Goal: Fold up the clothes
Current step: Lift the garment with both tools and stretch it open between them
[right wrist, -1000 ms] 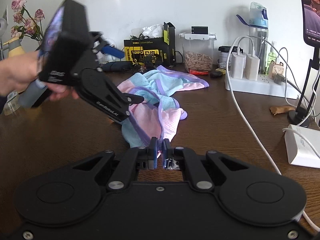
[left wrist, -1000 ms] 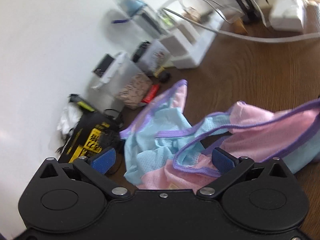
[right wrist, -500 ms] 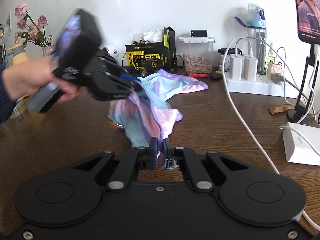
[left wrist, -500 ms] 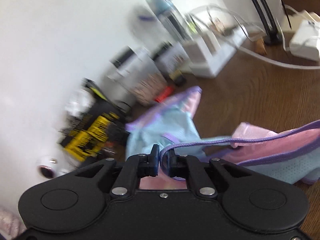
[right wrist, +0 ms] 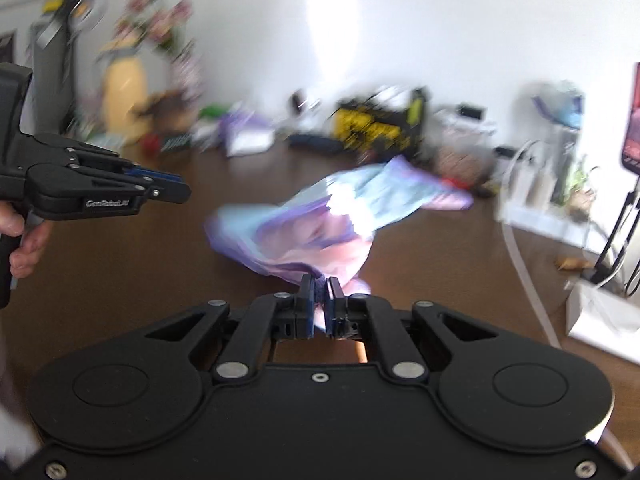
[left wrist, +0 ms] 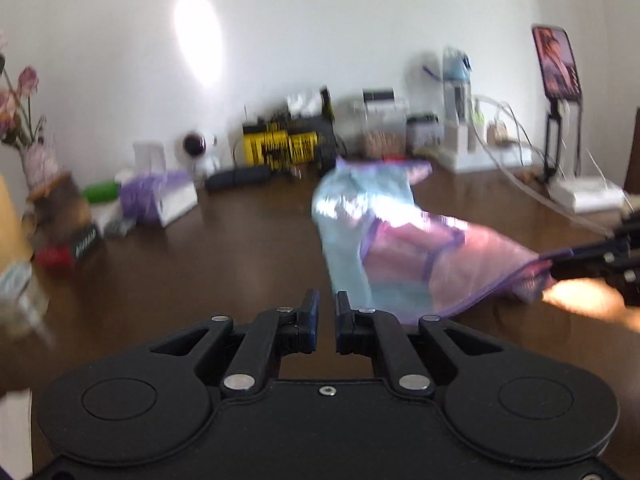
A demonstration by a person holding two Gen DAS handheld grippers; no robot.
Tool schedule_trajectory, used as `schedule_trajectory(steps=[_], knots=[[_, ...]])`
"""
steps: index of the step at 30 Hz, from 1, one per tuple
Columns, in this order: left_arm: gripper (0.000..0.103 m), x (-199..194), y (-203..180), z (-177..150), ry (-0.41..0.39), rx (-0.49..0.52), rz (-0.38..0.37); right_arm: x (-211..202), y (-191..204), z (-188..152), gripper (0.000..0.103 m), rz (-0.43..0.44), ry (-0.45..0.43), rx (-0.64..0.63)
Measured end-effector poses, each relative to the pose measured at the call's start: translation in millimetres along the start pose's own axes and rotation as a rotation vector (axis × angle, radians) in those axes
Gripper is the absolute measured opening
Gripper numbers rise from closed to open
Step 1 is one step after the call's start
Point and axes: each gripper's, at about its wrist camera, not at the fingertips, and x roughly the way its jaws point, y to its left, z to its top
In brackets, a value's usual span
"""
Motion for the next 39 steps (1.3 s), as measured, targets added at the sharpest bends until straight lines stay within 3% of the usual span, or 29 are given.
schedule_trajectory(steps=[2,4,6,7,10,13,15,20,22,23,24,26,32,37,39], knots=[[0.01,-11.6,-2.2,-22.7,0.039,0.06,-0.028,-1.6,15.8,-14.3,0.007,0.014,0.056,-0.036],[0.025,-17.9,-10.8,-28.4,-0.006,0.189,-0.004,-3.2,24.0,-21.0,0.007,0.017,0.077,-0.041],[0.075,-19.9,-23.0,-25.7,-0.09,0.325,-0.006,-5.5,28.9,-22.9,0.007,0.007,0.078,-0.03],[0.079,-18.5,-31.2,-23.9,-0.135,0.403,-0.027,-6.6,31.3,-23.9,0.007,0.002,0.079,-0.024],[0.08,-1.1,-57.1,-20.5,-0.202,0.653,-0.099,-14.3,33.1,-16.0,0.007,-0.037,0.034,-0.013],[0.072,21.7,-70.9,-21.3,-0.229,0.856,-0.093,-23.6,32.1,-5.0,0.007,-0.071,-0.017,-0.01],[0.064,28.8,-75.1,-16.8,-0.241,0.9,-0.101,-28.4,30.9,-2.3,0.007,-0.083,-0.034,-0.017],[0.06,43.1,-83.5,-7.2,-0.244,0.999,-0.201,-36.9,30.7,-2.8,0.007,-0.107,-0.035,-0.037],[0.04,49.0,-88.0,-9.8,-0.239,1.036,-0.224,-39.9,29.8,-4.1,0.008,-0.116,-0.037,-0.032],[0.024,51.3,-90.5,-12.5,-0.236,1.047,-0.227,-41.3,29.2,-4.7,0.008,-0.12,-0.039,-0.027],[0.015,52.5,-92.7,-16.0,-0.238,1.05,-0.221,-41.9,28.2,-5.3,0.008,-0.123,-0.04,-0.023],[0.012,55.9,-95.4,-19.3,-0.25,1.05,-0.206,-44.7,26.3,-8.1,0.008,-0.12,-0.045,-0.007],[0.011,53.0,-92.2,-12.0,-0.198,0.957,-0.225,-46.9,23.7,-17.8,0.008,-0.123,-0.038,0.014],[0.007,39.3,-85.7,-4.4,-0.317,0.885,-0.156,-45.6,20.5,-21.8,0.008,-0.135,-0.04,0.036],[0.005,33.5,-84.8,6.3,-0.297,0.861,-0.188,-46.1,20.4,-23.1,0.008,-0.135,-0.044,0.042]])
